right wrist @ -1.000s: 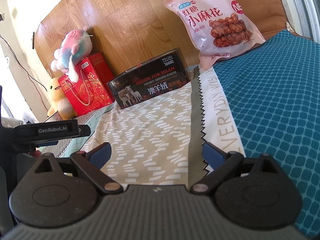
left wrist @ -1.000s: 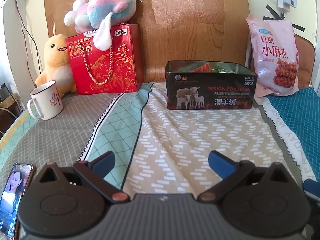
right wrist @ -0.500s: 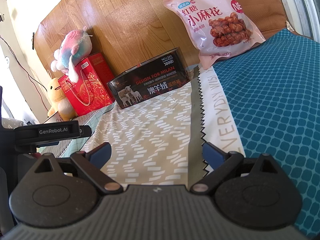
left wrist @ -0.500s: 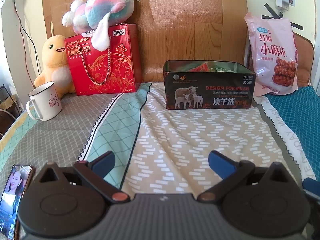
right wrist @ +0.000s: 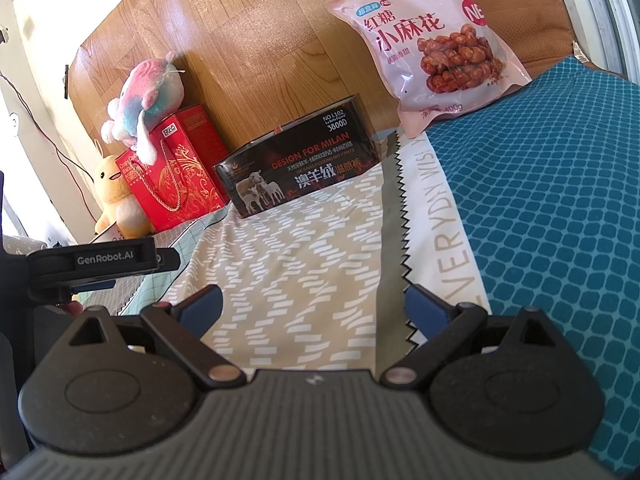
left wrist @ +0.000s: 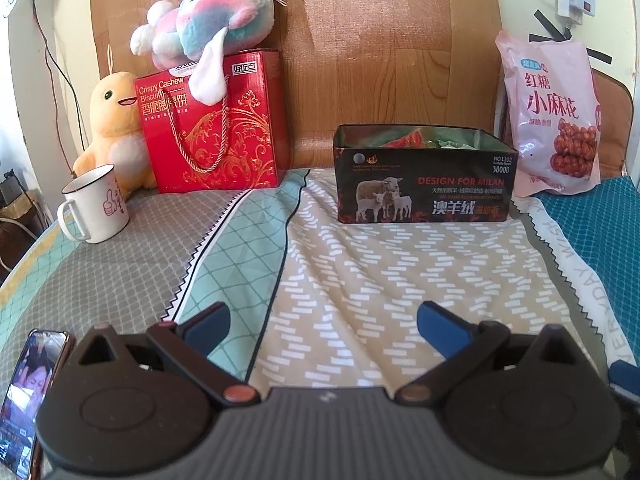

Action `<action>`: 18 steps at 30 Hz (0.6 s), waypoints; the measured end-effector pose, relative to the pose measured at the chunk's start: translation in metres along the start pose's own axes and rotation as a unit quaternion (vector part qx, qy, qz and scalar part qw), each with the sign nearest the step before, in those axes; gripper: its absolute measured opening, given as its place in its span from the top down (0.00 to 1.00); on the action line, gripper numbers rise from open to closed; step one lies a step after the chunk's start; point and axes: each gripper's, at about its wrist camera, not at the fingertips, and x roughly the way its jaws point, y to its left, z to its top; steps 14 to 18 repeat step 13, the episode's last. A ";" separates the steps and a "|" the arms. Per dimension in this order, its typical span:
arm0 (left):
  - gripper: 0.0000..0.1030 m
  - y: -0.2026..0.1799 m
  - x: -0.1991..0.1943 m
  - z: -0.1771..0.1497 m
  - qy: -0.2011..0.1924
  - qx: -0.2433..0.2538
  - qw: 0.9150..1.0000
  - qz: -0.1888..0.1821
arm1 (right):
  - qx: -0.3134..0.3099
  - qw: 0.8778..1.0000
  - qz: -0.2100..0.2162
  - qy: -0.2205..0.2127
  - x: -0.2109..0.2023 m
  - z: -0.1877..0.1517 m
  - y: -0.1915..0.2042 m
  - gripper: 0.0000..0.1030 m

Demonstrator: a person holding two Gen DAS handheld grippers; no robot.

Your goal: Organize snacks

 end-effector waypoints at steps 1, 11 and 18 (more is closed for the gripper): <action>0.00 0.000 0.000 0.000 0.000 0.001 1.000 0.000 | 0.000 1.000 0.000 0.000 0.000 0.000 0.000 0.04; 0.00 -0.005 -0.004 -0.004 -0.015 0.018 1.000 -0.014 | 0.000 1.000 0.000 0.000 0.000 0.000 0.000 0.04; 0.00 -0.005 -0.003 -0.003 -0.012 0.017 1.000 -0.020 | -0.001 1.000 0.000 0.000 0.000 0.000 -0.001 0.04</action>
